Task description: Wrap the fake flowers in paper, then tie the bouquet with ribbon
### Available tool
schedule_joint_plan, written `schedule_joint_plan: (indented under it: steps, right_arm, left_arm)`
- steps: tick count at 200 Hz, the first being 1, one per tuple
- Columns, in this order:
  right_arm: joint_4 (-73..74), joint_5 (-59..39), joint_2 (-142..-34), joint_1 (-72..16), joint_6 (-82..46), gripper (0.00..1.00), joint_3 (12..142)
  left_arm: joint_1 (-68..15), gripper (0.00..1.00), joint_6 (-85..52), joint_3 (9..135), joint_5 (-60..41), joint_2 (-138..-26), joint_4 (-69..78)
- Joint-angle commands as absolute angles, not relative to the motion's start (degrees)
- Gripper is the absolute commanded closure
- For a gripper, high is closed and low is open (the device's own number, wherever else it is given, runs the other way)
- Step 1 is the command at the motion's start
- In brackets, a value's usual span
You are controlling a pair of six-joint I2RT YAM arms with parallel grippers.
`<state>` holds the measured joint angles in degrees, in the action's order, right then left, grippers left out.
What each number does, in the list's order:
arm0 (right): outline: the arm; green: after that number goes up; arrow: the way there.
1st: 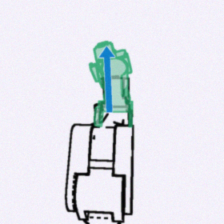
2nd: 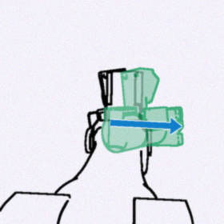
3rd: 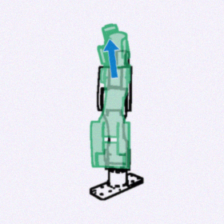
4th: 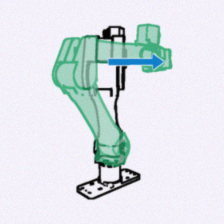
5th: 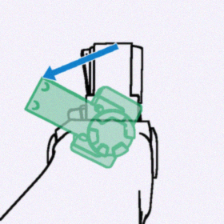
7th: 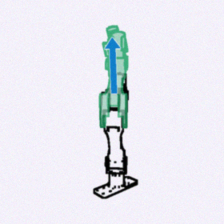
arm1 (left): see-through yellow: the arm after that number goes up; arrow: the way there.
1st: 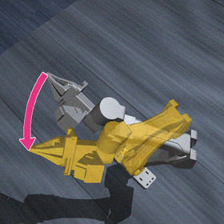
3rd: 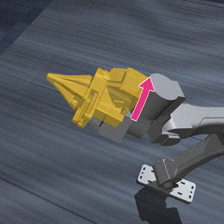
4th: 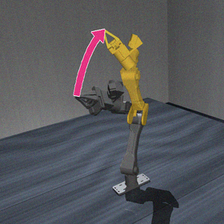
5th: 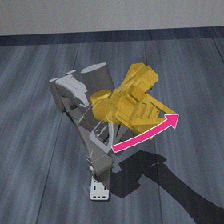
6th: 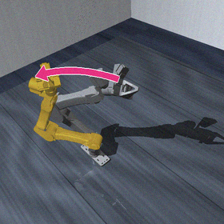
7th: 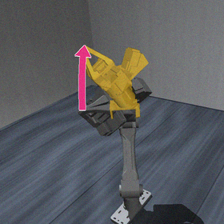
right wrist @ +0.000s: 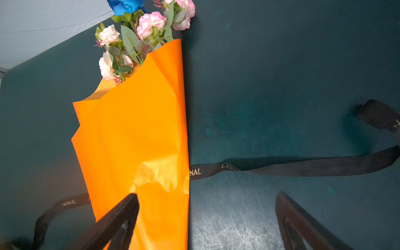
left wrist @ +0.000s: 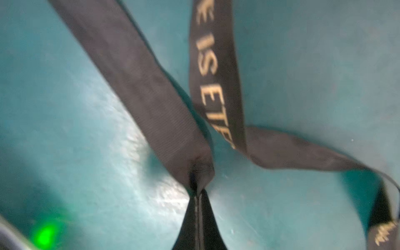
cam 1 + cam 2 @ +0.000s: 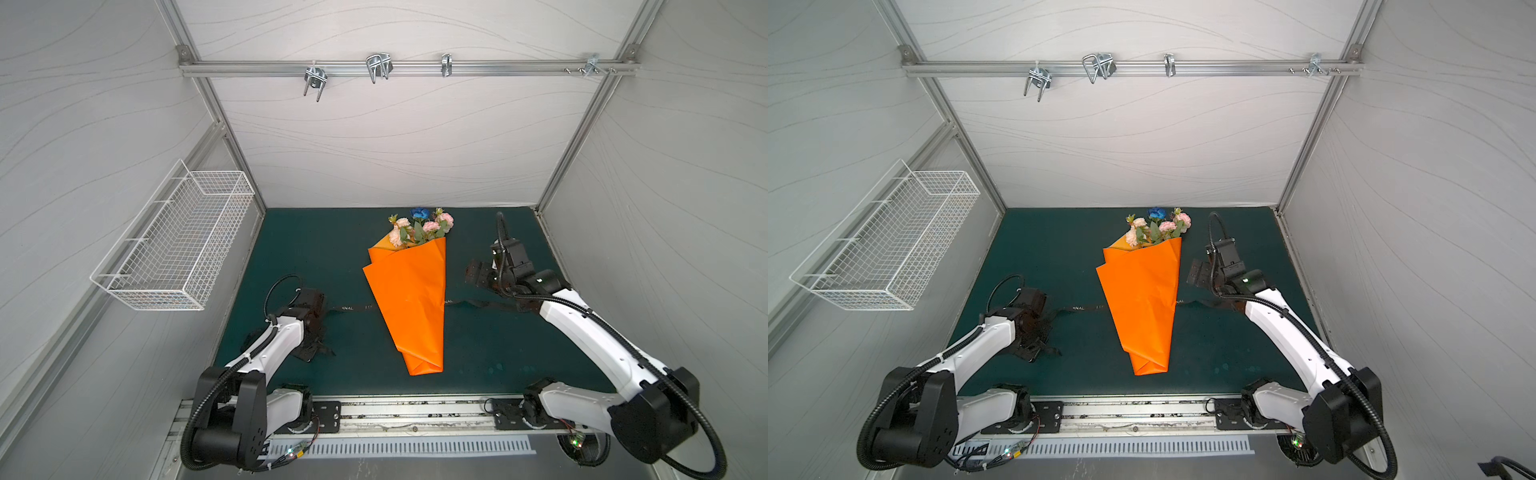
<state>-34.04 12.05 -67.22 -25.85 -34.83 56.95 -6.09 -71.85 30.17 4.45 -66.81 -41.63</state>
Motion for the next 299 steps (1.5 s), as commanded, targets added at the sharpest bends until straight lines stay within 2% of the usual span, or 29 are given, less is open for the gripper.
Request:
schedule_joint_plan:
  steps: [1,48,95,137,171,215,264,299]
  right_arm:
    - [-35.9,11.9,-65.8,-23.9,-33.1,0.01,56.7]
    - [-41.4,13.6,-64.6,-12.9,-31.9,0.01,54.6]
    - [-42.3,14.9,-64.4,1.6,-29.9,0.01,51.9]
    - [-40.2,13.9,-68.9,12.5,-26.9,0.01,52.3]
    - [-38.5,15.8,-77.7,13.2,-23.6,0.06,57.6]
    - [-39.6,12.0,-91.8,13.2,-22.1,0.07,64.4]
    - [-35.6,6.9,-92.5,13.2,-26.7,0.08,58.9]
    - [-33.4,3.6,-96.5,11.9,-26.6,0.14,57.8]
  left_arm:
    - [-7.4,1.0,-70.9,33.8,3.5,-61.8,-45.0]
    - [-8.3,1.0,-58.6,48.2,7.5,-53.6,-48.7]
    - [-10.9,1.0,-49.7,60.6,-1.6,-58.8,-43.9]
    - [-12.7,1.0,-43.7,66.6,-10.3,-62.9,-36.5]
    - [-12.7,1.0,-42.0,70.6,-12.9,-66.5,-36.0]
    - [-12.7,1.0,-42.0,72.7,-13.7,-69.6,-38.6]
    - [-12.7,1.0,-43.0,71.3,-13.5,-70.8,-38.8]
    - [-12.7,1.0,-42.7,71.6,-13.9,-71.7,-38.3]
